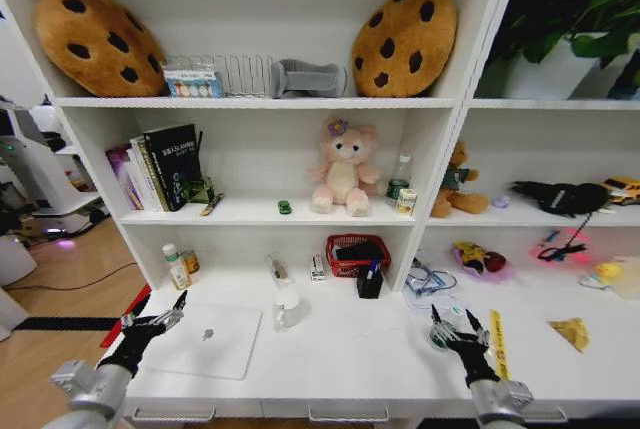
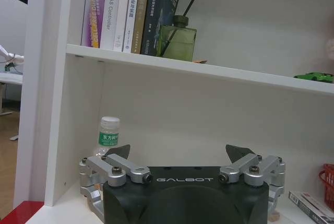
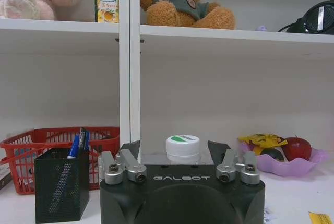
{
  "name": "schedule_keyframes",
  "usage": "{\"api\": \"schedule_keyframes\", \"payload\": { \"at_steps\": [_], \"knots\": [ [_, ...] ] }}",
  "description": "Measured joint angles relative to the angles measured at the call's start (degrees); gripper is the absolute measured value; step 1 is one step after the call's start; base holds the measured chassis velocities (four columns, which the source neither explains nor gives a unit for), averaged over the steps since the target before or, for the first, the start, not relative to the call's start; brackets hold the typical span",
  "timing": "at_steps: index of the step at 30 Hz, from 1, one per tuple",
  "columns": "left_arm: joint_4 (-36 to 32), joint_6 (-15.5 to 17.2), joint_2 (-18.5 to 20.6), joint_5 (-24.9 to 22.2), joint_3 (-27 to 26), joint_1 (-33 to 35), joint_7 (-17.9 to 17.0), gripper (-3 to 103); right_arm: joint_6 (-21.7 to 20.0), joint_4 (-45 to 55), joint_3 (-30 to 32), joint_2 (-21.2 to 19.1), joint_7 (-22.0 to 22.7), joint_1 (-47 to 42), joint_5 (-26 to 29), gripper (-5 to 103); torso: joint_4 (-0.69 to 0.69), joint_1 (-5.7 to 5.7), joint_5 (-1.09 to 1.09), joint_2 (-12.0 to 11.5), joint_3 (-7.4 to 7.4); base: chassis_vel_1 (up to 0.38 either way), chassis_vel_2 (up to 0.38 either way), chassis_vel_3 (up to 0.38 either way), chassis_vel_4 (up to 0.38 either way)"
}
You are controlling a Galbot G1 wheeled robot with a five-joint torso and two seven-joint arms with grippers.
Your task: Organize the objects on the table.
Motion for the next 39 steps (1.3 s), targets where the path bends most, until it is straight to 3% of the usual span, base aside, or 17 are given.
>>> {"api": "schedule_keyframes", "payload": {
  "at_steps": [2,3,5,6,8,11,18,26,34,39],
  "knots": [
    [0.00,0.00,0.00,0.00,0.00,0.00,0.00,100,0.02,-0.05,0.03,-0.16,0.06,0.01,0.06,69,0.00,0.00,0.00,0.00,0.00,0.000,0.000,0.000,0.000],
    [0.00,0.00,0.00,0.00,0.00,0.00,0.00,100,0.06,-0.16,0.12,-0.23,0.08,0.00,0.10,58,0.00,0.00,0.00,0.00,0.00,0.000,0.000,0.000,0.000],
    [0.00,0.00,0.00,0.00,0.00,0.00,0.00,100,0.11,-0.20,0.15,-0.19,0.09,-0.05,0.10,58,0.00,0.00,0.00,0.00,0.00,0.000,0.000,0.000,0.000],
    [0.00,0.00,0.00,0.00,0.00,0.00,0.00,100,0.14,-0.18,0.16,0.07,0.14,-0.21,0.10,47,0.00,0.00,0.00,0.00,0.00,0.000,0.000,0.000,0.000],
    [0.00,0.00,0.00,0.00,0.00,0.00,0.00,100,0.15,-0.01,0.16,0.28,0.16,-0.47,0.04,47,0.00,0.00,0.01,0.00,0.00,0.000,0.000,0.000,0.000],
    [0.00,0.00,0.00,0.00,0.00,0.00,0.01,100,0.16,1.49,0.21,1.10,0.54,-1.89,-0.50,31,0.00,0.00,0.01,0.00,0.00,0.000,0.000,0.000,0.000],
    [0.00,0.00,0.00,0.00,0.00,0.00,0.01,100,-0.23,8.18,2.73,5.30,2.94,-6.33,-1.02,30,0.00,0.00,0.00,0.00,0.00,0.000,0.000,0.000,0.000],
    [0.00,0.00,0.00,0.00,0.00,0.00,0.02,100,1.47,20.27,5.97,13.35,6.93,-21.28,-3.85,30,-0.01,0.00,-0.02,0.01,-0.01,0.000,0.000,0.000,0.000],
    [0.00,0.00,0.00,0.00,0.00,0.00,0.02,100,2.51,17.97,4.78,16.50,12.21,-26.98,-6.95,30,0.00,0.00,0.01,0.00,-0.01,0.000,0.000,0.000,0.000],
    [0.00,0.00,0.00,0.00,0.00,0.00,0.01,100,6.31,12.23,4.10,18.38,16.23,-29.17,-10.20,30,0.00,0.00,0.01,0.01,-0.01,0.000,0.000,0.000,0.000]
  ]
}}
